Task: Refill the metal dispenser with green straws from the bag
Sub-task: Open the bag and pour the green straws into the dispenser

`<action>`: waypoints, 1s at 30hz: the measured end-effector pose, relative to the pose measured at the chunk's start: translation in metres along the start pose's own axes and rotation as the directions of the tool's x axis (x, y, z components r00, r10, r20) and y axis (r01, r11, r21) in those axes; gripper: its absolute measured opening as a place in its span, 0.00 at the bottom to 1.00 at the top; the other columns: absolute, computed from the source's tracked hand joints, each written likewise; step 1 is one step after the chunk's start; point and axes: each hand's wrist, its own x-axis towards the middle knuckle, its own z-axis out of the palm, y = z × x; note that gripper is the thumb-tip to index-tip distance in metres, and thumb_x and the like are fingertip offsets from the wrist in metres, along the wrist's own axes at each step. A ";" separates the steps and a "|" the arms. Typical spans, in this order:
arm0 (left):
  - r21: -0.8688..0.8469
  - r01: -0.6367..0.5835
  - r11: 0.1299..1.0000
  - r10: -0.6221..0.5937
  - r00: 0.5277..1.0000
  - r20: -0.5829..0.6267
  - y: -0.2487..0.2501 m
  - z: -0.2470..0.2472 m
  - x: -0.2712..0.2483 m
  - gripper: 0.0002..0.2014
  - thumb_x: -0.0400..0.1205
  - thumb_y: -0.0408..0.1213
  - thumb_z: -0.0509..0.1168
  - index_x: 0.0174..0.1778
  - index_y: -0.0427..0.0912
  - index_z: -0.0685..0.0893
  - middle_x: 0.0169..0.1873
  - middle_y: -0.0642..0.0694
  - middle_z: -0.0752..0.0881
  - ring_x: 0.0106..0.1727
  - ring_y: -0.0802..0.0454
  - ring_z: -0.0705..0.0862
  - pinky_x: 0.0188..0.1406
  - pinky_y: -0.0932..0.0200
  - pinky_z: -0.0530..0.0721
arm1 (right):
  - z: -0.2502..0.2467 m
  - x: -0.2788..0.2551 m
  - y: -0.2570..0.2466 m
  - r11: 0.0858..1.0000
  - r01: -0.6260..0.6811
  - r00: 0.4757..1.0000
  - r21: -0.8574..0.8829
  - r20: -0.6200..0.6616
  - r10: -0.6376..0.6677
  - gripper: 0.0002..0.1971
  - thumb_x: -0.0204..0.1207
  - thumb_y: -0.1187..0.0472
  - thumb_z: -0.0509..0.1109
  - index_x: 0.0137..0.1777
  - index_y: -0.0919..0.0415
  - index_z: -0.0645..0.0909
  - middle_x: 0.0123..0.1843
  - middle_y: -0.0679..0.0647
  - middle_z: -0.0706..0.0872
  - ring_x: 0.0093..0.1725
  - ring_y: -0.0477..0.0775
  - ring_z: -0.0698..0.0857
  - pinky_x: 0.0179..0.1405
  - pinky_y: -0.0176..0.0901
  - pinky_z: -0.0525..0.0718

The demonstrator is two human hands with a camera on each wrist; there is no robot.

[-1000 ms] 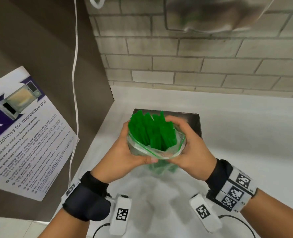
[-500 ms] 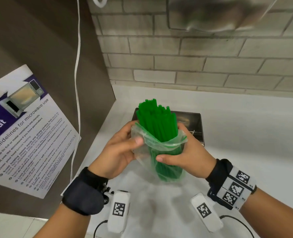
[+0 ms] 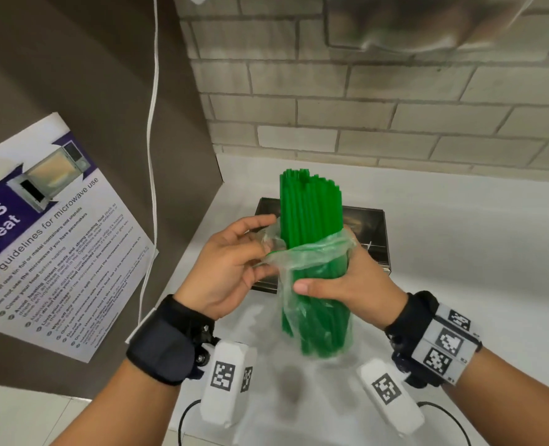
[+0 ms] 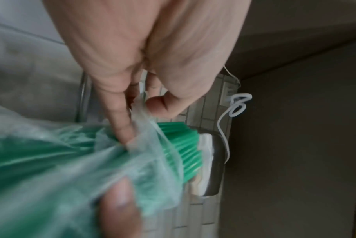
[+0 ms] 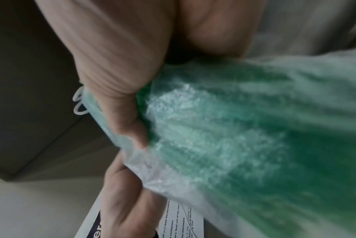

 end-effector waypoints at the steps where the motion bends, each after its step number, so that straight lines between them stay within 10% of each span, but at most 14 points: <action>1: 0.199 -0.065 0.978 0.077 0.996 -0.052 -0.004 -0.003 0.001 0.17 0.82 0.17 0.62 0.60 0.40 0.86 0.40 0.45 0.87 0.41 0.52 0.91 0.35 0.57 0.90 | -0.001 0.003 -0.001 1.000 -0.001 1.000 -0.003 -0.005 0.001 0.47 0.57 0.56 0.91 0.74 0.65 0.70 0.66 0.61 0.86 0.66 0.61 0.87 0.67 0.66 0.83; 4: 0.621 0.016 0.784 0.040 0.996 -0.076 -0.012 -0.007 -0.001 0.09 0.80 0.31 0.66 0.48 0.50 0.88 0.45 0.50 0.84 0.45 0.46 0.89 0.43 0.46 0.91 | -0.001 0.007 -0.004 0.998 -0.001 0.999 -0.070 -0.039 -0.002 0.48 0.51 0.52 0.93 0.70 0.57 0.72 0.61 0.54 0.90 0.61 0.52 0.90 0.64 0.58 0.87; 8: 0.335 0.255 0.907 -0.328 0.927 0.182 -0.008 -0.011 -0.008 0.20 0.82 0.44 0.63 0.71 0.50 0.83 0.65 0.35 0.85 0.56 0.30 0.88 0.48 0.32 0.90 | 0.001 0.008 -0.012 0.978 0.035 0.999 -0.207 -0.018 -0.040 0.52 0.46 0.40 0.92 0.70 0.55 0.73 0.61 0.47 0.89 0.61 0.44 0.89 0.64 0.52 0.86; 11: 0.297 0.202 0.933 -0.285 0.919 0.271 -0.004 -0.002 -0.011 0.24 0.83 0.55 0.65 0.75 0.56 0.78 0.67 0.42 0.88 0.60 0.33 0.90 0.52 0.31 0.89 | 0.008 0.003 -0.019 0.970 0.074 0.997 -0.231 -0.021 -0.081 0.50 0.48 0.44 0.91 0.67 0.58 0.68 0.57 0.44 0.88 0.57 0.36 0.88 0.59 0.39 0.87; 14: 0.316 0.163 0.935 -0.243 0.942 0.232 -0.012 0.010 -0.005 0.21 0.82 0.51 0.69 0.72 0.59 0.82 0.63 0.44 0.90 0.58 0.35 0.92 0.42 0.40 0.92 | 0.014 -0.003 -0.029 0.970 0.177 0.982 -0.169 -0.035 -0.186 0.47 0.51 0.52 0.90 0.62 0.59 0.62 0.52 0.45 0.84 0.52 0.37 0.89 0.50 0.31 0.86; 18: 0.204 0.185 0.961 -0.226 0.954 0.199 -0.016 0.011 -0.001 0.19 0.79 0.38 0.71 0.68 0.48 0.86 0.61 0.39 0.91 0.56 0.37 0.92 0.30 0.54 0.90 | 0.006 -0.006 -0.033 0.962 0.218 0.973 -0.167 -0.043 -0.228 0.39 0.58 0.44 0.84 0.58 0.57 0.62 0.46 0.51 0.85 0.43 0.43 0.90 0.42 0.42 0.89; 22: 0.073 0.099 0.992 -0.112 0.972 0.209 -0.015 0.002 0.002 0.23 0.79 0.27 0.69 0.72 0.37 0.82 0.66 0.35 0.88 0.65 0.35 0.88 0.50 0.43 0.93 | -0.009 -0.017 -0.030 0.962 0.117 0.993 -0.247 0.046 -0.109 0.34 0.63 0.42 0.84 0.61 0.47 0.68 0.57 0.45 0.88 0.54 0.43 0.91 0.54 0.51 0.90; 30: 0.200 -0.057 0.978 -0.003 0.957 0.291 -0.028 0.026 0.003 0.25 0.80 0.23 0.72 0.74 0.34 0.79 0.68 0.37 0.87 0.70 0.39 0.86 0.70 0.42 0.85 | -0.023 -0.030 -0.020 0.998 0.005 0.994 -0.056 0.112 0.001 0.50 0.62 0.72 0.86 0.77 0.45 0.61 0.69 0.55 0.84 0.68 0.56 0.86 0.66 0.61 0.85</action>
